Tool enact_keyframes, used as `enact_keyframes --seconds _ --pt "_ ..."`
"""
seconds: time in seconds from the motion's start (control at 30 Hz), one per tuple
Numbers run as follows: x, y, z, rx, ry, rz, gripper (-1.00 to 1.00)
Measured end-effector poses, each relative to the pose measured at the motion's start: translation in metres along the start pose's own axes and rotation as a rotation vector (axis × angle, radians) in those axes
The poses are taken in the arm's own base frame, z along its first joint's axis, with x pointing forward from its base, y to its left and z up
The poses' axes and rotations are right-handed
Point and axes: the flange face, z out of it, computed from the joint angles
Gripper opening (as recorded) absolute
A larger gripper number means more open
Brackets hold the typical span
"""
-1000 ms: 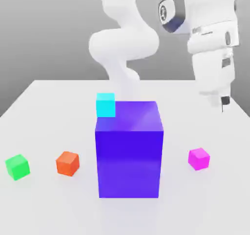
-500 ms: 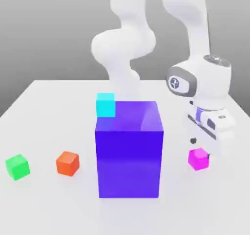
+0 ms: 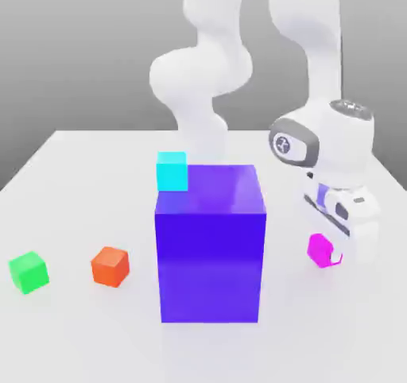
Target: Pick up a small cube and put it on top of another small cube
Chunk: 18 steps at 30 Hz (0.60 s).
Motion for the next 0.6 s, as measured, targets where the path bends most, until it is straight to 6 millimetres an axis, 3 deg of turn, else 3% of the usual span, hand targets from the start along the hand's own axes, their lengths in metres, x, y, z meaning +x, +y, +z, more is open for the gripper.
enact_keyframes --seconds 0.07,0.17,0.23,0.43,0.53,0.6 --pt "0.000 0.000 -0.014 0.001 -0.002 0.002 -1.00" --pt "0.020 0.017 -0.021 0.008 -0.026 0.046 -1.00" --pt "0.022 0.063 -0.024 0.014 -0.043 0.155 -1.00" --pt "0.023 0.173 -0.038 0.028 -0.087 0.340 -1.00" --pt "0.010 0.231 -0.049 0.032 -0.105 0.435 -1.00" --pt "-0.015 0.276 -0.059 0.032 -0.111 0.499 -1.00"
